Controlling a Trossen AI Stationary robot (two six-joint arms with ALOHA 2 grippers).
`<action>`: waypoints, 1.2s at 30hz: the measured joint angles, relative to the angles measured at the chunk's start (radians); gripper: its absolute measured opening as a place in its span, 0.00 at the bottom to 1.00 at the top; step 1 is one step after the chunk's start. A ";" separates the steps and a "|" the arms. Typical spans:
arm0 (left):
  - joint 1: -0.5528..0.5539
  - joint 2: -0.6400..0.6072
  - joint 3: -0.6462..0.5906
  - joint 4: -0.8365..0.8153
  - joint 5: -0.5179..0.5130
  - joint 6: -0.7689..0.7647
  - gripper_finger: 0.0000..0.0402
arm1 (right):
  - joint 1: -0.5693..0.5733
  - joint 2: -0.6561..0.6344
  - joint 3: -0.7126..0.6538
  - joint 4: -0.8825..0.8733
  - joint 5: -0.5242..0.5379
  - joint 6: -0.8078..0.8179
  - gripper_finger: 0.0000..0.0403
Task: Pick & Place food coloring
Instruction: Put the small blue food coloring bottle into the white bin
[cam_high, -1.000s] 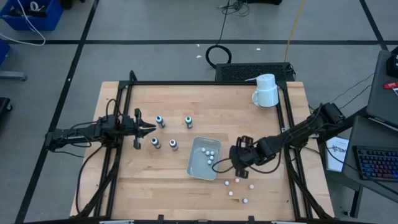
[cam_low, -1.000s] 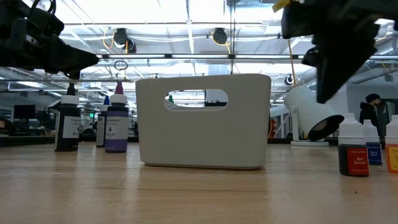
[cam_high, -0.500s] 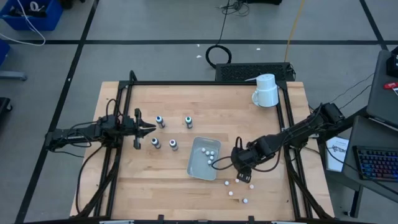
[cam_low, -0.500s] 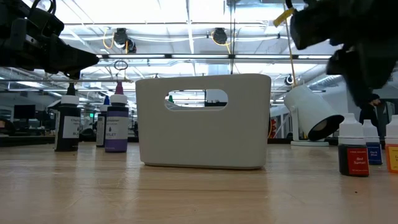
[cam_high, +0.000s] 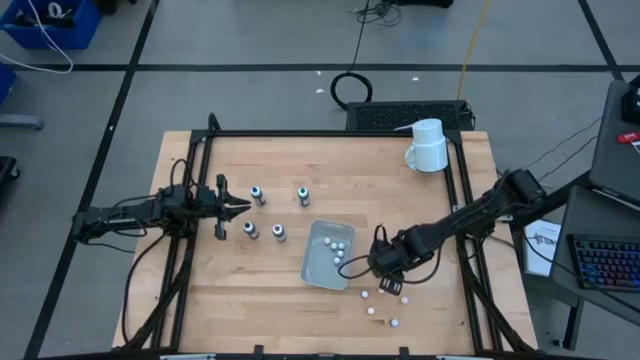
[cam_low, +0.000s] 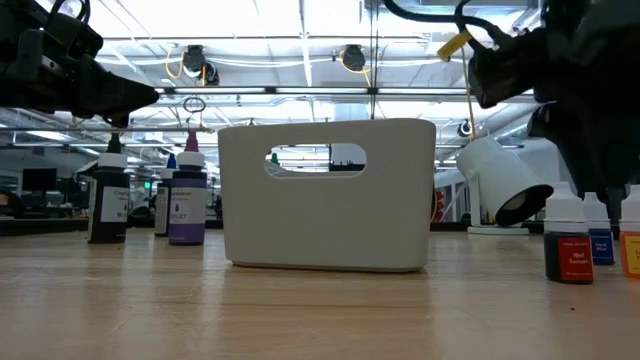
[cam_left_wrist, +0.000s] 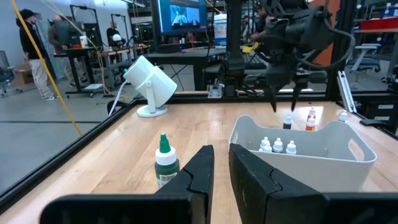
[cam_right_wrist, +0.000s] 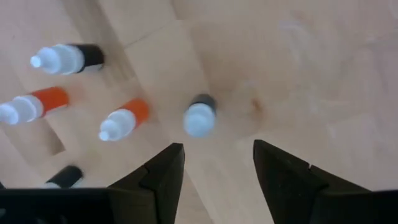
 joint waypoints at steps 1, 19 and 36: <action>0.000 0.000 0.000 0.000 0.000 0.000 0.14 | 0.001 0.005 0.000 0.008 0.000 -0.008 0.45; 0.000 0.000 0.000 0.002 0.000 0.000 0.14 | -0.001 0.011 0.000 0.095 0.033 -0.046 0.44; 0.000 0.000 0.000 0.002 0.000 0.000 0.14 | 0.001 0.045 0.000 0.084 0.035 -0.073 0.44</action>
